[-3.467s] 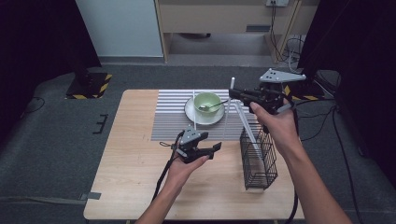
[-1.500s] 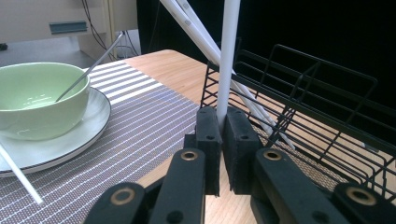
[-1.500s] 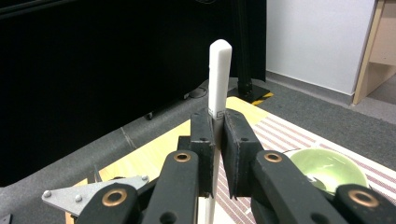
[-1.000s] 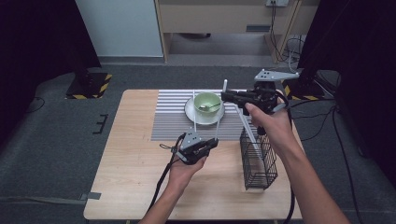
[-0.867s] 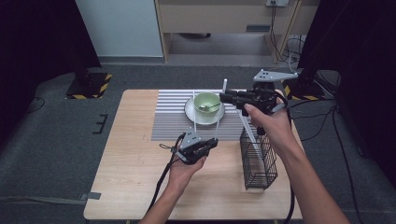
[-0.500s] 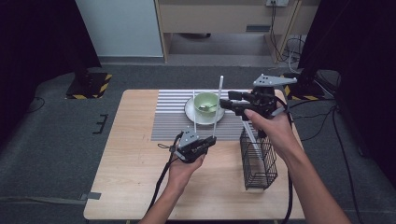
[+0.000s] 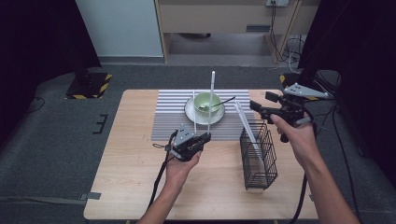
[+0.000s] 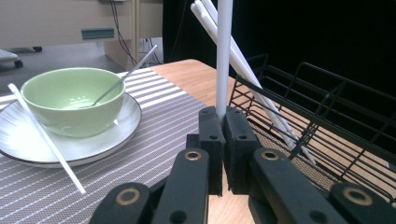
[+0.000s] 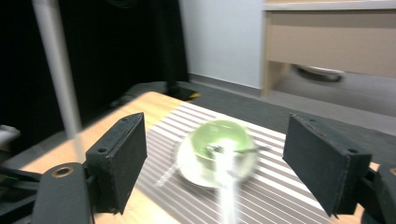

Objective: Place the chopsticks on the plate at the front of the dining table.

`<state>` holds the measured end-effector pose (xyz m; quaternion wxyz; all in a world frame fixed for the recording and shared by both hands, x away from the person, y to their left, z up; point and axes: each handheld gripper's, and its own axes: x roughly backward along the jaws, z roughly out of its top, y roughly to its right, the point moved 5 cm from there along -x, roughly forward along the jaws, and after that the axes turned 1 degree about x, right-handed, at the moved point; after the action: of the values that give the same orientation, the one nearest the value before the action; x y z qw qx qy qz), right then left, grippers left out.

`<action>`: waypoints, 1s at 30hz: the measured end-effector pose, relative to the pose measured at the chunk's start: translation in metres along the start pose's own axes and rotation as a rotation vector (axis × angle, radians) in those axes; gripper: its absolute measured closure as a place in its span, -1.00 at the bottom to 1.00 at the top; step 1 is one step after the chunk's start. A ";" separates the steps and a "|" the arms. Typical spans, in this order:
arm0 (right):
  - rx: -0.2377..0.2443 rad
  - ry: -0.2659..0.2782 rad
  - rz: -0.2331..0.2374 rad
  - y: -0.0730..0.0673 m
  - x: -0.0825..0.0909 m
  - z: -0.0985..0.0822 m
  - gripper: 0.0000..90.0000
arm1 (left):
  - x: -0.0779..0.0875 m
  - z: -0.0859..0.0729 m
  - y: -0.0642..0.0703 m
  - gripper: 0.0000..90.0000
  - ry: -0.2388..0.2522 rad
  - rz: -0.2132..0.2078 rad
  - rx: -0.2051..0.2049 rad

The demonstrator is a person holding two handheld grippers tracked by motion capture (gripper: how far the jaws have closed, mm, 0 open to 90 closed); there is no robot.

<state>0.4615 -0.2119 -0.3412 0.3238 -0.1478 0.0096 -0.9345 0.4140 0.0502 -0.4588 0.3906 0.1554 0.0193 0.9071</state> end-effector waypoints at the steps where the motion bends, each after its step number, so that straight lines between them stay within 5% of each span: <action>1: 0.000 -0.003 -0.035 0.011 0.005 -0.006 -0.52 | 0.001 0.000 -0.002 0.93 0.004 0.001 0.007; 11: -0.090 -0.014 -0.188 0.063 0.018 -0.054 -0.42 | 0.004 0.003 -0.018 0.93 0.004 0.060 0.036; 21: -0.189 -0.060 -0.276 0.099 0.019 -0.110 -0.41 | 0.004 0.003 -0.028 0.93 -0.011 0.131 0.037; 30: -0.160 -0.185 -0.341 0.106 0.015 -0.161 -0.39 | 0.001 0.007 -0.037 0.93 -0.016 0.177 0.038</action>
<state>0.4688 -0.3171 -0.5034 0.1476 -0.2576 0.0289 -0.9545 0.4412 0.0760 -0.4579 0.3060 0.1713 0.0198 0.9363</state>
